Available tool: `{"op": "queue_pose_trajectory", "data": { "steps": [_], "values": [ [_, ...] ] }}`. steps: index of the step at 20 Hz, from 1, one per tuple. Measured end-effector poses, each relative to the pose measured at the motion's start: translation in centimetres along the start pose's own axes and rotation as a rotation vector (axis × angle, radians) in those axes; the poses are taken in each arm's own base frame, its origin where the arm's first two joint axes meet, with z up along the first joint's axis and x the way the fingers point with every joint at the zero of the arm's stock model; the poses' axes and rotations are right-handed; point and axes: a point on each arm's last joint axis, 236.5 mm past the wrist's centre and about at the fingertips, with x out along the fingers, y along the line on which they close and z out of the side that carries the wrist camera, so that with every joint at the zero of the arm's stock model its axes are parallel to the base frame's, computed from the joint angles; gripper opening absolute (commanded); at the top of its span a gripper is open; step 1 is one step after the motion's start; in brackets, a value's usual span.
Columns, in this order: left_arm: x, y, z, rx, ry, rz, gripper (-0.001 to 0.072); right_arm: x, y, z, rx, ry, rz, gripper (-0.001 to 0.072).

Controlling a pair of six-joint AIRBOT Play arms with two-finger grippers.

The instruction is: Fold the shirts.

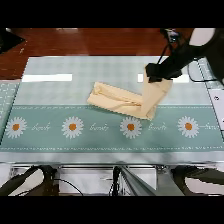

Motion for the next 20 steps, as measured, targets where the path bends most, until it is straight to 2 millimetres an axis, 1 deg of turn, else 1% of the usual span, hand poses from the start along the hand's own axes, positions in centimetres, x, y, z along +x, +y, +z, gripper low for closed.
{"op": "queue_pose_trajectory", "data": {
  "steps": [6, 9, 13, 14, 16, 17, 19, 20],
  "values": [
    [-0.6, -0.9, -1.8, 0.016, 0.074, -0.028, 0.0025, 7.5, 4.8, 0.9, -0.017, 0.017, 0.031, 0.0025],
    [-0.7, -1.2, -2.5, 0.021, 0.1, -0.039, 0.0026, 10.7, 6.9, 1.2, -0.009, 0.006, 0.052, 0.0025],
    [-0.6, -1.7, -2.9, 0.029, 0.118, -0.052, 0.0025, 14.1, 9.5, 1.8, 0.045, -0.016, 0.115, 0.0026],
    [-0.5, -1.9, -3.2, 0.032, 0.129, -0.06, 0.0026, 14.7, 10.2, 2.1, 0.065, -0.027, 0.138, 0.0048],
    [-0.1, -2.5, -3.7, 0.041, 0.149, -0.078, 0.0025, 15.4, 11.6, 3.1, 0.112, -0.065, 0.193, 0.0245],
    [0.2, -2.8, -4.0, 0.042, 0.159, -0.087, 0.0026, 15.4, 12.3, 3.9, 0.131, -0.095, 0.224, 0.0309],
    [0.8, -3.2, -4.9, 0.043, 0.186, -0.107, 0.0025, 15.0, 14.1, 5.7, 0.18, -0.162, 0.31, 0.036],
    [1.2, -3.3, -5.6, 0.038, 0.204, -0.117, 0.0026, 14.5, 15.0, 6.7, 0.192, -0.203, 0.357, 0.0415]
  ]
}}
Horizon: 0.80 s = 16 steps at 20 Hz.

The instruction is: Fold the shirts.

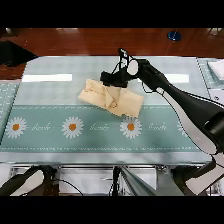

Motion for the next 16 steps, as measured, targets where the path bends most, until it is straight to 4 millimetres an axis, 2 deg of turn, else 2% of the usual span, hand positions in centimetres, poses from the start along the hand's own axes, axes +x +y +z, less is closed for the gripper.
{"op": "queue_pose_trajectory", "data": {
  "steps": [2, 5, 10, 11, 13, 14, 16],
  "values": [
    [1.2, 0.1, -1.4, -0.017, 0.039, -0.02, 0.0026, -0.6, 2.7, 1.7, 0.005, -0.073, 0.103, 0.0422],
    [3.2, 1.0, -3.7, -0.063, 0.09, -0.038, 0.0026, -3.2, 5.7, 4.2, -0.02, -0.168, 0.211, 0.0422],
    [5.8, 3.1, -6.6, -0.137, 0.126, -0.034, 0.0026, -10.4, 8.4, 6.9, -0.121, -0.264, 0.285, 0.042],
    [6.1, 3.4, -7.1, -0.149, 0.134, -0.033, 0.0026, -11.8, 8.2, 7.1, -0.148, -0.264, 0.276, 0.042],
    [6.6, 3.8, -7.5, -0.163, 0.139, -0.031, 0.0026, -14.1, 6.2, 6.9, -0.208, -0.234, 0.205, 0.0413],
    [6.8, 4.0, -7.7, -0.164, 0.144, -0.031, 0.0026, -14.9, 3.8, 6.3, -0.236, -0.186, 0.126, 0.0384],
    [7.0, 4.3, -7.9, -0.156, 0.144, -0.03, 0.0026, -16.5, -3.3, 4.2, -0.281, -0.039, -0.118, 0.038]
  ]
}}
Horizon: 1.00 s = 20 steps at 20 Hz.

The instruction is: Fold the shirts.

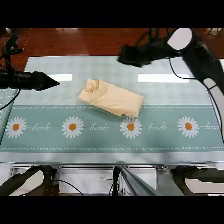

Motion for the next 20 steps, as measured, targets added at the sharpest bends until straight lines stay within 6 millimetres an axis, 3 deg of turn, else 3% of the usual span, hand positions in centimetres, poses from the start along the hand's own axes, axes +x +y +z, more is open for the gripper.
{"op": "queue_pose_trajectory", "data": {
  "steps": [2, 3, 5, 6, 8, 12, 17, 20],
  "values": [
    [0.2, 0.2, -0.1, 0.015, 0.005, -0.001, 0.0031, -2.2, -8.6, -4.9, -0.045, 0.218, -0.283, 0.038],
    [0.4, 0.4, -0.1, 0.027, 0.007, 0.0, 0.0098, -3.9, -12.1, -7.0, -0.043, 0.312, -0.392, 0.0381],
    [0.8, 1.0, 0.0, 0.052, 0.007, 0.003, 0.0481, -6.1, -16.5, -10.8, 0.019, 0.452, -0.495, 0.0446],
    [1.2, 1.5, 0.2, 0.055, 0.005, 0.008, 0.0567, -6.4, -17.2, -12.2, 0.059, 0.483, -0.487, 0.0476],
    [2.5, 2.6, 0.4, 0.053, 0.012, 0.014, 0.0567, -5.5, -17.2, -14.8, 0.147, 0.516, -0.417, 0.0557],
    [7.0, 4.0, -1.0, 0.037, 0.105, -0.017, 0.0567, -1.7, -14.9, -17.1, 0.278, 0.482, -0.223, 0.057],
    [12.4, 3.9, -2.0, 0.073, 0.221, -0.07, 0.0565, 2.1, -12.2, -17.0, 0.399, 0.367, -0.041, 0.0571],
    [13.7, 3.1, -1.9, 0.098, 0.259, -0.101, 0.0531, 3.7, -11.7, -16.1, 0.468, 0.283, 0.015, 0.0574]
  ]
}}
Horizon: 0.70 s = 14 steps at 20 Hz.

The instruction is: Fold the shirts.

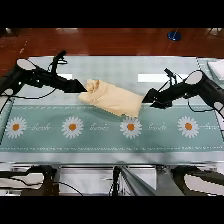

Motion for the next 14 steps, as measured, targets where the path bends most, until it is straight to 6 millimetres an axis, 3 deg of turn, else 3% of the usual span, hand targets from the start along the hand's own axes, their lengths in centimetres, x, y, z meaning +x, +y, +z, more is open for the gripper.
{"op": "queue_pose_trajectory", "data": {
  "steps": [3, 7, 11, 12, 14],
  "values": [
    [-0.2, -1.0, 0.0, 0.022, 0.038, -0.036, 0.0433, 1.1, -0.3, 0.4, 0.047, -0.043, 0.027, 0.0575],
    [-1.9, -1.8, -0.5, 0.007, 0.069, -0.07, 0.0433, 2.4, -0.6, 1.0, 0.096, -0.096, 0.041, 0.0575],
    [-5.3, -2.2, 0.0, -0.001, 0.023, -0.052, 0.0433, 5.3, -0.1, 1.0, 0.146, -0.1, 0.055, 0.0562],
    [-6.3, -2.4, 0.3, 0.002, 0.001, -0.043, 0.0433, 6.1, 0.4, 1.0, 0.167, -0.101, 0.07, 0.0478],
    [-8.3, -2.9, 0.6, 0.016, -0.038, -0.022, 0.0433, 7.6, 1.2, 1.0, 0.201, -0.105, 0.09, 0.0015]
  ]
}}
